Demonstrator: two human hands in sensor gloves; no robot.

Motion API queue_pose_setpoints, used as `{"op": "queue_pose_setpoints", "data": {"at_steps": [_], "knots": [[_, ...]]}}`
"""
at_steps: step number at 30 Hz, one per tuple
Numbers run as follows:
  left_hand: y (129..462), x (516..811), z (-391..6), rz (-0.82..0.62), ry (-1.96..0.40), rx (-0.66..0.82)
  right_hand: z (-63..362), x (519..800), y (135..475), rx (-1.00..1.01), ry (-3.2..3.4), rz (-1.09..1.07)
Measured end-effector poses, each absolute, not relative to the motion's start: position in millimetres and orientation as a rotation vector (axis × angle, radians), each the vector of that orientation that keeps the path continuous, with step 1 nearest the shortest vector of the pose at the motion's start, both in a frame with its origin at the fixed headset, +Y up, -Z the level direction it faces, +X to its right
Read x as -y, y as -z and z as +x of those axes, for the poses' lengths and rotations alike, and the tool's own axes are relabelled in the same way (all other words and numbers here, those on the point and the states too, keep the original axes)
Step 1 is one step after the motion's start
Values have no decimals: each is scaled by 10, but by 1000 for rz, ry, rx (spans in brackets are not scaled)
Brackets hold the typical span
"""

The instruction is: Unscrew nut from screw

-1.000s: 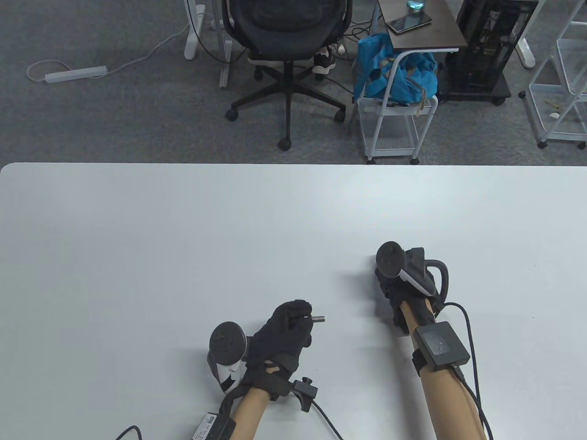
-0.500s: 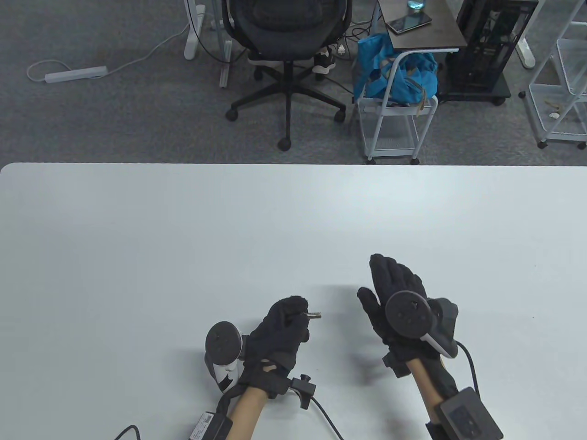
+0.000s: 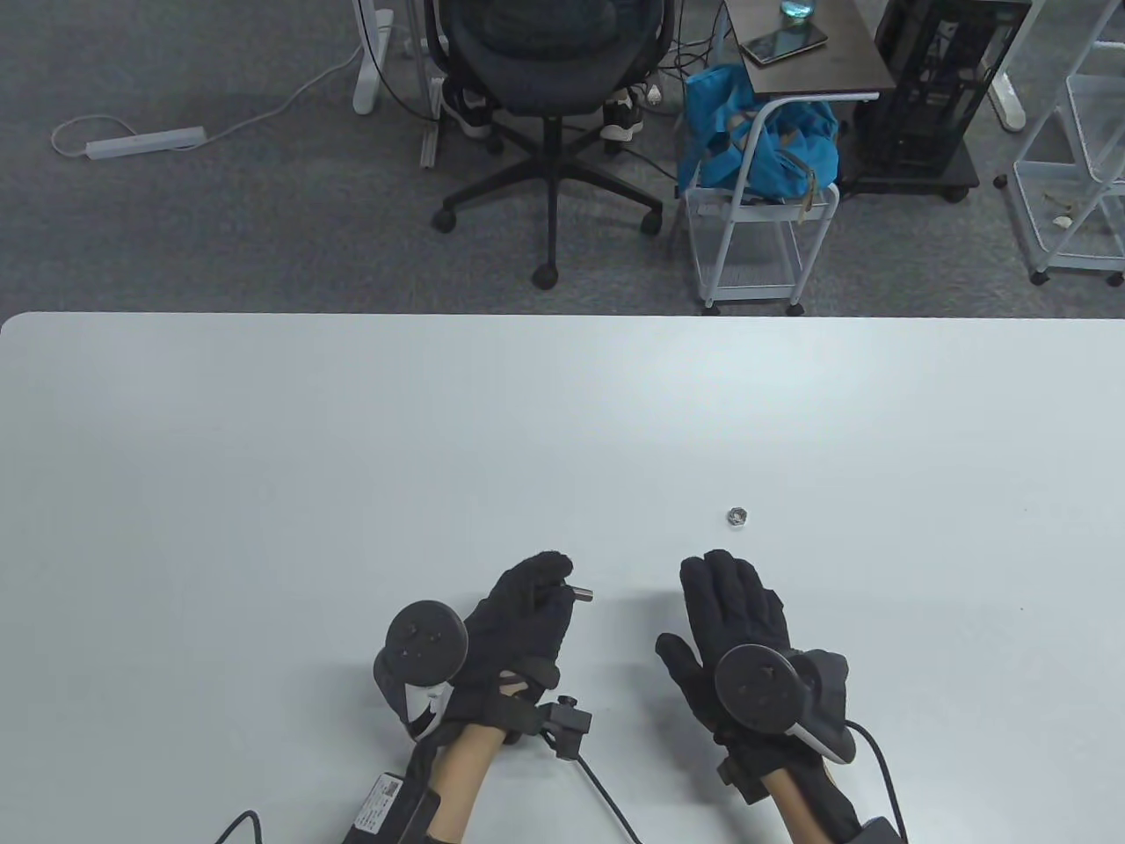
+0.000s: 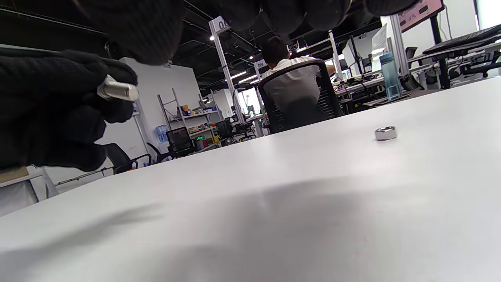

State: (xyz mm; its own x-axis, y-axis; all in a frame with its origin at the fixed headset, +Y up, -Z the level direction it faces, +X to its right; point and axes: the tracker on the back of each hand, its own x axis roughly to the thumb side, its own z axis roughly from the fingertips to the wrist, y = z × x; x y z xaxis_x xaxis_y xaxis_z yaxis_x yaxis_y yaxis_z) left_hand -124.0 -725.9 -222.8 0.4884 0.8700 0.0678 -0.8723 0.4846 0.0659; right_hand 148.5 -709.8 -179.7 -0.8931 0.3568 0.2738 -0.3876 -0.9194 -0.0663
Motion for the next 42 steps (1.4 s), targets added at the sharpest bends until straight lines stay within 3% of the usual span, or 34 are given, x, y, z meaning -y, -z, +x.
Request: {"op": "queue_pose_setpoints", "data": {"at_steps": [8, 12, 20, 32, 42], "knots": [[2997, 7036, -1007, 86, -528, 1, 1521, 7076, 1749, 134, -2682, 367], [3337, 7117, -822, -41, -319, -56, 1535, 7067, 1742, 129, -2671, 367], [3700, 7457, -607, -165, -226, -109, 1550, 7071, 1751, 99, -2657, 354], [3785, 7554, -581, -247, -145, -177, 1576, 7068, 1756, 103, -2659, 319], [3340, 7165, -639, -128, -89, -101, 1615, 7088, 1780, 86, -2658, 298]]}}
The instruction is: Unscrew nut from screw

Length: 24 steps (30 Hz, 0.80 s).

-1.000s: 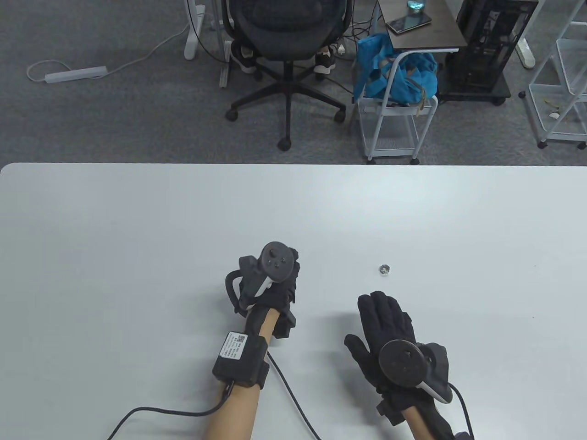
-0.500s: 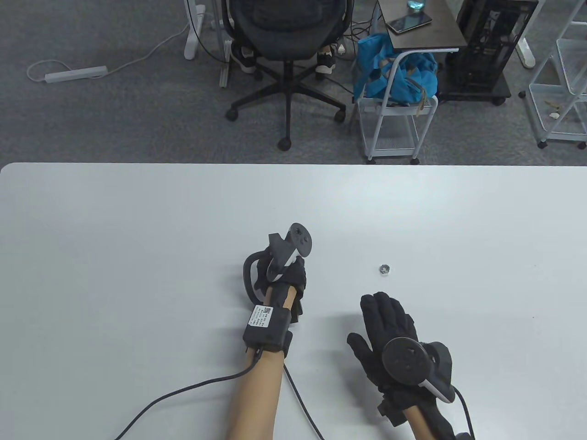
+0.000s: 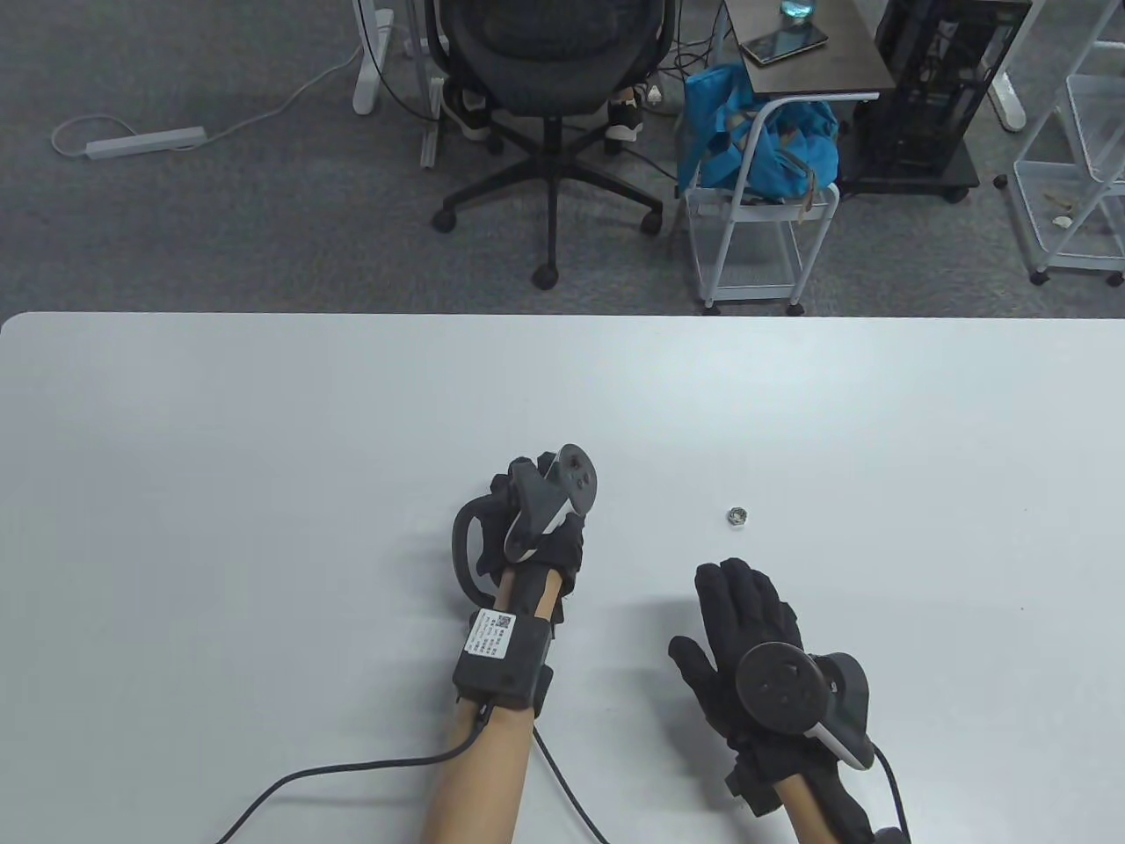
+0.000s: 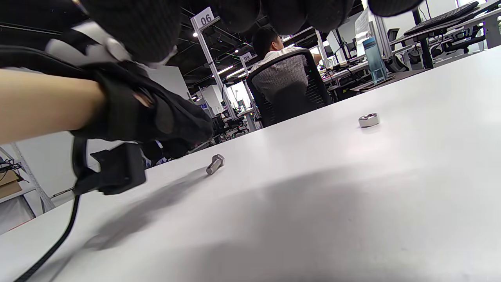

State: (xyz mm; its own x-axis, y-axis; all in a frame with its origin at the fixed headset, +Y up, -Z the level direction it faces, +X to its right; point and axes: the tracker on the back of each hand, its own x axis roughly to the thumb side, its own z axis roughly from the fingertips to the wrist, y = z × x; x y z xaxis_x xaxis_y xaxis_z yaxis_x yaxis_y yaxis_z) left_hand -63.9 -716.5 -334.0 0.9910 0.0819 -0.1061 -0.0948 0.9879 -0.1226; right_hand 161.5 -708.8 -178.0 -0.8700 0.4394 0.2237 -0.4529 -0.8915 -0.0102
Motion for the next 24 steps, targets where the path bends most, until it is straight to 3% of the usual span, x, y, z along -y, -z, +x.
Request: {"op": "queue_pose_setpoints", "data": {"at_steps": [5, 12, 18, 24], "knots": [[2804, 6933, -632, -63, -167, 49, 1645, 7107, 1802, 84, -2662, 293], [2014, 6879, -739, 42, -317, 214, 1612, 7119, 1800, 34, -2669, 339], [1789, 7149, -848, 117, -381, 274, 1544, 7163, 1782, 4, -2690, 375], [1798, 7199, -847, 73, -365, 320, 1522, 7193, 1763, 7, -2684, 393]]}}
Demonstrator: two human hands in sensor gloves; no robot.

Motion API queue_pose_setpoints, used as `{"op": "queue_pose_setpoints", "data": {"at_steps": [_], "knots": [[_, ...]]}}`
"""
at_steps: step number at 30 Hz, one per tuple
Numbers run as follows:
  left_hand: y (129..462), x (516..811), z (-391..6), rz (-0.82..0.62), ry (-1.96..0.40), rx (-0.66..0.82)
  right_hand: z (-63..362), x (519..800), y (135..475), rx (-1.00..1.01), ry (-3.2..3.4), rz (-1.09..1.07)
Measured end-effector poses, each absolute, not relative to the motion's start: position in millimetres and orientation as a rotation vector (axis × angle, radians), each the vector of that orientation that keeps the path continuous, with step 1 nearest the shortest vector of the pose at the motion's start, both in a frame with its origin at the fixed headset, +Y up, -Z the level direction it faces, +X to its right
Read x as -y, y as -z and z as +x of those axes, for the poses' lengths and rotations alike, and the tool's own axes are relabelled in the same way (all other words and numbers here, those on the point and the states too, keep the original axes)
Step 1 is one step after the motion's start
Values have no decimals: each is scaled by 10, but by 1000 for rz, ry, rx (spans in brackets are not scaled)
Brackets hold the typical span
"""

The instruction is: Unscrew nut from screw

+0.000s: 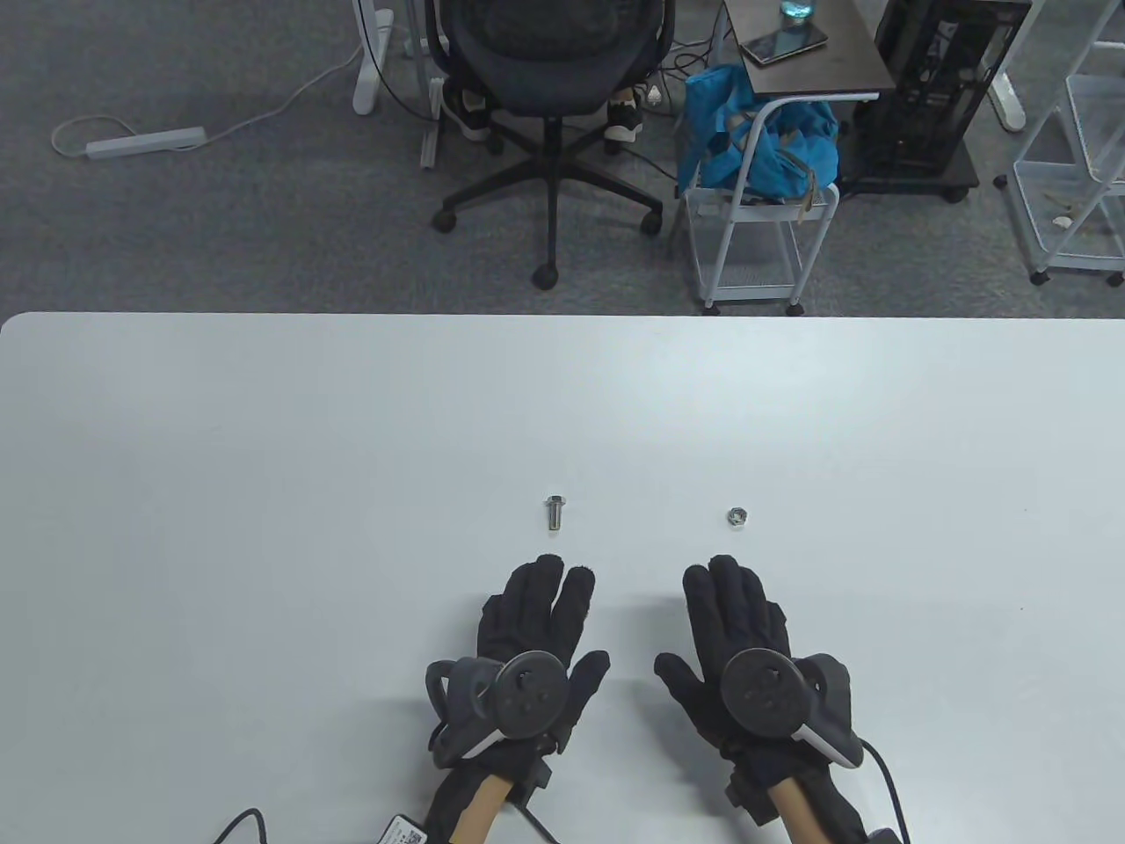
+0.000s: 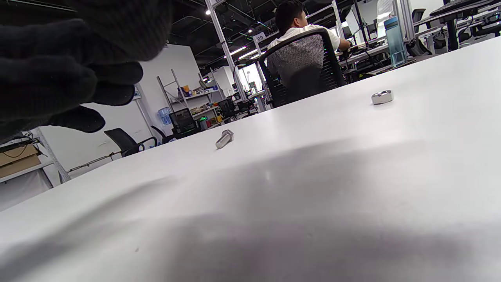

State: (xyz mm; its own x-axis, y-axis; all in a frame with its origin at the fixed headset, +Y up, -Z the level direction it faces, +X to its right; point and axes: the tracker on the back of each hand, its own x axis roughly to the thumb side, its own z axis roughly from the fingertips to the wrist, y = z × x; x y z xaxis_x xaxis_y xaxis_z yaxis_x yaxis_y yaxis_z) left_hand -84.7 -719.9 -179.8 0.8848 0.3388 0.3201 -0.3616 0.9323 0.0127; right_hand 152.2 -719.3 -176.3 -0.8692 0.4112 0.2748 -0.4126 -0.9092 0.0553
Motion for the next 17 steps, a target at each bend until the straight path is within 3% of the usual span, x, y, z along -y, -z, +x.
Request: {"op": "queue_pose_setpoints", "data": {"at_steps": [17], "knots": [[1783, 7202, -811, 93, -365, 345, 1539, 7232, 1764, -32, -2668, 383]]}}
